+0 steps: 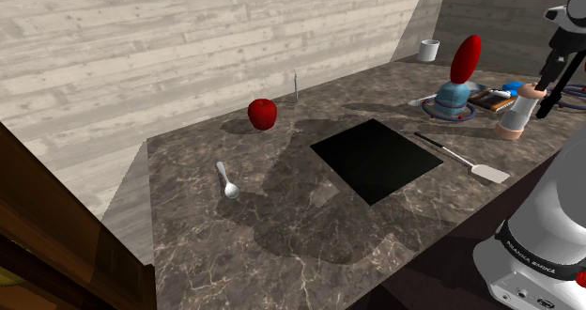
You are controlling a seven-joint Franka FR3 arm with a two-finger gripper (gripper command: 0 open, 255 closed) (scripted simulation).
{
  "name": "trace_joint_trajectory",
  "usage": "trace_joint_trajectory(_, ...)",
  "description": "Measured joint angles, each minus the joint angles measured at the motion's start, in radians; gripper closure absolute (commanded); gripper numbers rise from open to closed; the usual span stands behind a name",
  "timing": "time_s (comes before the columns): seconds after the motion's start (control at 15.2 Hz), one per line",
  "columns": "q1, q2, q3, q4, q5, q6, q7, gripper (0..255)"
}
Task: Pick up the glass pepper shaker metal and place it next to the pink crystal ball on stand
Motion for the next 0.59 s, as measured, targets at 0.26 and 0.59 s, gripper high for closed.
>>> trace_joint_trajectory(0.26,-0.038,-0.031,0.079,0.031,0.025,-0.082,-0.010,0)
trace_joint_trajectory(0.59,-0.041,-0.033,0.084,0.033,0.026,-0.087,-0.010,0)
